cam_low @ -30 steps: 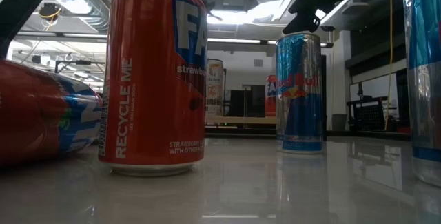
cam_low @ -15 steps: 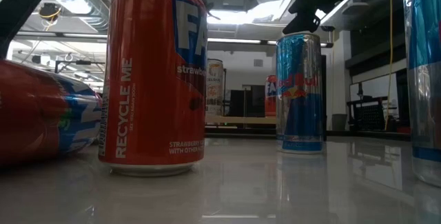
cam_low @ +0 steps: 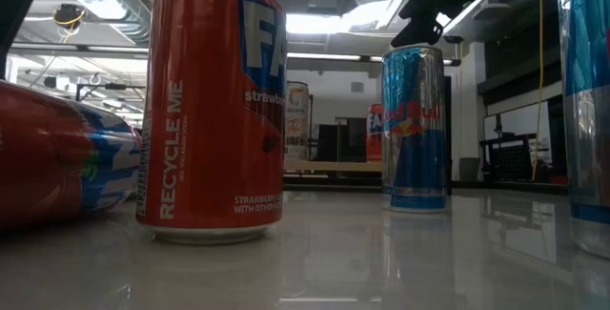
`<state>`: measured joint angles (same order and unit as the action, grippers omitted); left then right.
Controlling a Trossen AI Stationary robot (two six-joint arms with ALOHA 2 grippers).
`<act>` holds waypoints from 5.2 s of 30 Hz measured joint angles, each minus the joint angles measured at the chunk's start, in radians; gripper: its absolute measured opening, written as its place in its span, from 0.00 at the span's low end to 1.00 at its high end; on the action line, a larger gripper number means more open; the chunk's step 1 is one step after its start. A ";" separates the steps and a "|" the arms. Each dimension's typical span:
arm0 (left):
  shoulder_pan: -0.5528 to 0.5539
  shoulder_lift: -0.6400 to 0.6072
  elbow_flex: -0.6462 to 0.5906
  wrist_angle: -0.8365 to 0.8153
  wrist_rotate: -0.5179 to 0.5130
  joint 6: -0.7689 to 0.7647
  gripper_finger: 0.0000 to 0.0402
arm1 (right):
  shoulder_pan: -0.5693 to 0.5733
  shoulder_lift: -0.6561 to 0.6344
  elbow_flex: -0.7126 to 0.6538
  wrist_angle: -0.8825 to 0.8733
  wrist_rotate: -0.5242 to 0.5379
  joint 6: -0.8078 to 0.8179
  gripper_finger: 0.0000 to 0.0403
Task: Place canned beverage on shelf
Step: Adjust the white yellow soda can on the shelf, then put the left white pink soda can on the shelf aligned with the other white pink soda can
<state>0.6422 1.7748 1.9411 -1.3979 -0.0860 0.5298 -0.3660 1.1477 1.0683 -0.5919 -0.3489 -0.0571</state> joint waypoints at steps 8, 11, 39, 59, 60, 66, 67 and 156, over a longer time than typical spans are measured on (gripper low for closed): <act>0.001 -0.112 0.000 -0.008 0.015 -0.104 0.81 | 0.000 0.000 0.000 0.098 0.000 0.000 0.86; 0.000 -0.153 0.000 -0.023 0.104 -0.141 0.81 | 0.000 0.007 0.000 0.153 0.000 0.000 0.86; -0.064 -0.847 -0.745 0.419 0.331 -0.409 0.81 | -0.001 0.338 0.000 0.616 0.340 -0.034 0.86; -0.076 -0.917 -1.151 0.785 0.372 -0.477 0.81 | -0.054 0.547 0.000 0.832 0.654 -0.043 0.86; -0.076 -0.917 -1.151 0.786 0.374 -0.477 0.81 | -0.056 0.557 0.000 0.842 0.653 -0.042 0.86; -0.076 -0.917 -1.151 0.797 0.388 -0.477 0.81 | -0.054 0.610 0.000 0.886 0.647 -0.041 0.86; -0.076 -0.917 -1.151 0.799 0.388 -0.477 0.81 | -0.053 0.619 0.000 0.889 0.645 -0.041 0.86; -0.719 -0.679 -0.677 0.180 0.384 -1.581 0.76 | 0.072 0.470 0.000 0.760 0.478 0.011 0.86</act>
<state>-0.0767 1.0956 1.2645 -1.2177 0.2985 -1.0510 -0.2943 1.6180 1.0683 0.1684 0.1294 -0.0461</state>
